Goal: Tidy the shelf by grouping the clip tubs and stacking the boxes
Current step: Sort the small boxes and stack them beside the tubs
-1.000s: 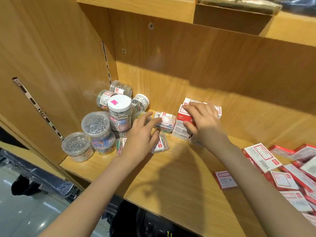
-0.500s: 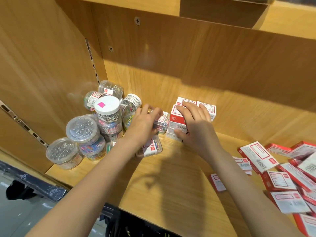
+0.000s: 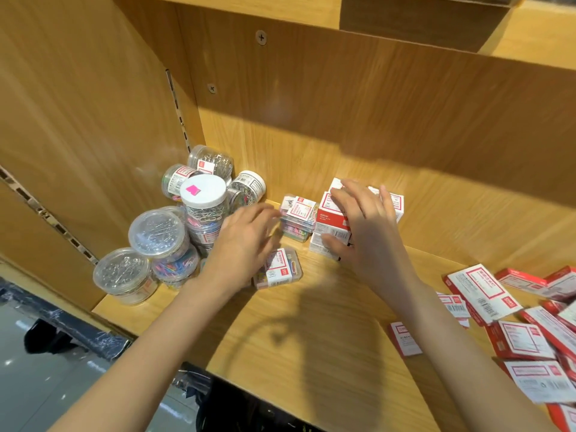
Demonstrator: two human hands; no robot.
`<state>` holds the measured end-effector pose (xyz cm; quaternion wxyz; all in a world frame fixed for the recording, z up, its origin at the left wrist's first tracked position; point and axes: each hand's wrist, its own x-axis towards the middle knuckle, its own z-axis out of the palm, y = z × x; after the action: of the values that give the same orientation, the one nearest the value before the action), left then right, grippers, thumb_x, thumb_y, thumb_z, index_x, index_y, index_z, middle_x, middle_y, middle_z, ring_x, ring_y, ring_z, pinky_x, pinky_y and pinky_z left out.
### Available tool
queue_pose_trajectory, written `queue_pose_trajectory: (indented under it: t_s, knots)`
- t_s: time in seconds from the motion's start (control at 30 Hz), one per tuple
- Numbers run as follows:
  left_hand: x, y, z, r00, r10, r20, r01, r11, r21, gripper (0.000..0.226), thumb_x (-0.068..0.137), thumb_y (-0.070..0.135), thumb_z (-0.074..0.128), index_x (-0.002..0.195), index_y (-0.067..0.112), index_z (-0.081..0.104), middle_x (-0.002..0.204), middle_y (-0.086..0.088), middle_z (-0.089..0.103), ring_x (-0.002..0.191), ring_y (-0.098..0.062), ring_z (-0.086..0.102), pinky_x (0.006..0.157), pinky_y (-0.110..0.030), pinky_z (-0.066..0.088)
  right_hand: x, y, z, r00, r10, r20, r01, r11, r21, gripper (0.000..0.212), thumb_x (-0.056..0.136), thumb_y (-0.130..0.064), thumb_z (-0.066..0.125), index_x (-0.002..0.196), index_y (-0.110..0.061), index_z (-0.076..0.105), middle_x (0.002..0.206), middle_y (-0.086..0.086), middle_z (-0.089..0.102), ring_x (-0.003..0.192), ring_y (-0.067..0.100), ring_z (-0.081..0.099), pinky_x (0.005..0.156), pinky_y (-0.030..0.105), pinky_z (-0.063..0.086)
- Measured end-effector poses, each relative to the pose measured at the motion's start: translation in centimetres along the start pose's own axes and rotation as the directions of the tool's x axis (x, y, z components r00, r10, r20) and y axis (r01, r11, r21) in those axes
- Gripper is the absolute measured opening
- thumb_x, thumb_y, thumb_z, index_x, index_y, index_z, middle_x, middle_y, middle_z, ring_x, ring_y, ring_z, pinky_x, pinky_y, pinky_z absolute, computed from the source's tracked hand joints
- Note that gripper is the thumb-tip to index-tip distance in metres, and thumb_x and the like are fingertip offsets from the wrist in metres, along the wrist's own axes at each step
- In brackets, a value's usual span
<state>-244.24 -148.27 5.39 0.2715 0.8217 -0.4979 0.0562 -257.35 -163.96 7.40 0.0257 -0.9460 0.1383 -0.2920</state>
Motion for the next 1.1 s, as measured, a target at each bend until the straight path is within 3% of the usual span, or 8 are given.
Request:
queue_pose_trajectory:
  t_s: [0.1,0.2,0.33,0.47,0.67,0.73,0.87,1.1]
  knots:
    - [-1.4,-0.3,-0.9,0.998,-0.014,0.059,0.013,1.000,0.012,0.038,0.088,0.035,0.040,0.100,0.009,0.065,0.099,-0.005,0.064,0.093,-0.026,0.055,0.083,-0.040,0.046,0.0,-2.4,0.5,0.984,-0.155,-0.089,0.160,0.986,0.045,0.033,0.076,-0.020,0.056,0.103,-0.002,0.064,0.108,0.014,0.065,0.100,0.031,0.062,0.104,0.035,0.026]
    - [-2.9,-0.1,-1.0,0.993,-0.027,0.118,0.021,0.998,0.053,0.045,0.083,0.046,0.034,0.099,0.018,0.065,0.093,0.002,0.066,0.089,-0.022,0.057,0.080,-0.035,0.041,-0.7,-3.6,2.2,0.953,-0.303,0.015,0.303,0.952,0.043,0.031,0.080,-0.020,0.046,0.096,-0.003,0.066,0.103,0.013,0.066,0.097,0.028,0.063,0.103,0.040,0.029]
    - [-5.3,-1.2,-0.9,0.987,-0.002,0.163,0.002,1.000,0.001,0.047,0.080,0.049,0.039,0.110,0.021,0.063,0.106,0.007,0.066,0.099,-0.016,0.054,0.085,-0.034,0.037,-1.2,-3.7,2.9,0.907,-0.415,0.069,0.419,0.905,-0.067,0.032,0.077,-0.033,0.053,0.092,-0.008,0.068,0.098,0.006,0.068,0.102,0.023,0.063,0.109,0.051,0.024]
    - [-5.0,-1.2,-1.3,0.983,0.017,0.182,0.006,0.992,-0.123,0.048,0.077,0.040,0.039,0.111,0.016,0.062,0.105,0.003,0.065,0.097,-0.014,0.055,0.084,-0.020,0.037,-2.0,-3.6,3.8,0.861,-0.488,0.144,0.490,0.871,0.028,0.035,0.068,-0.035,0.071,0.089,-0.008,0.066,0.091,0.007,0.069,0.097,0.025,0.065,0.103,0.045,0.033]
    - [-1.5,0.5,-0.7,0.999,0.010,0.049,-0.003,0.991,-0.135,0.042,0.088,0.018,0.046,0.128,0.008,0.050,0.132,-0.007,0.050,0.122,-0.021,0.046,0.100,-0.022,0.029,-3.6,-1.0,1.1,0.893,-0.332,0.304,0.341,0.940,0.025,0.036,0.067,-0.045,0.065,0.081,-0.012,0.063,0.082,0.005,0.064,0.076,0.025,0.061,0.066,0.032,0.050]
    - [0.5,1.2,-0.2,0.995,-0.004,0.099,0.013,0.996,-0.087,0.052,0.089,0.009,0.051,0.139,0.009,0.036,0.145,-0.007,0.035,0.133,-0.022,0.032,0.107,-0.022,0.019,-3.7,-0.3,0.2,0.917,-0.324,0.231,0.332,0.943,0.007,0.039,0.074,-0.049,0.050,0.081,-0.014,0.066,0.087,0.003,0.066,0.083,0.021,0.058,0.074,0.031,0.048]
    - [3.7,1.3,1.3,0.973,0.017,0.231,-0.034,0.997,0.067,0.070,0.087,0.012,0.055,0.146,0.015,0.017,0.153,-0.005,0.018,0.140,-0.020,0.017,0.113,-0.031,0.007,-1.9,0.0,-0.5,0.972,-0.230,-0.047,0.232,0.972,0.036,0.031,0.078,-0.030,0.055,0.099,-0.009,0.063,0.107,0.011,0.064,0.096,0.029,0.055,0.082,0.041,0.050]
    - [3.7,1.1,1.4,0.992,-0.082,0.097,0.054,0.964,0.261,0.052,0.086,0.042,0.056,0.131,0.017,0.046,0.125,-0.012,0.043,0.116,-0.029,0.036,0.095,-0.038,0.025,-0.7,0.5,-0.1,0.983,-0.181,-0.014,0.178,0.977,-0.114,0.058,0.067,-0.017,0.074,0.122,-0.022,0.054,0.127,0.009,0.056,0.118,0.030,0.048,0.106,0.050,0.028]
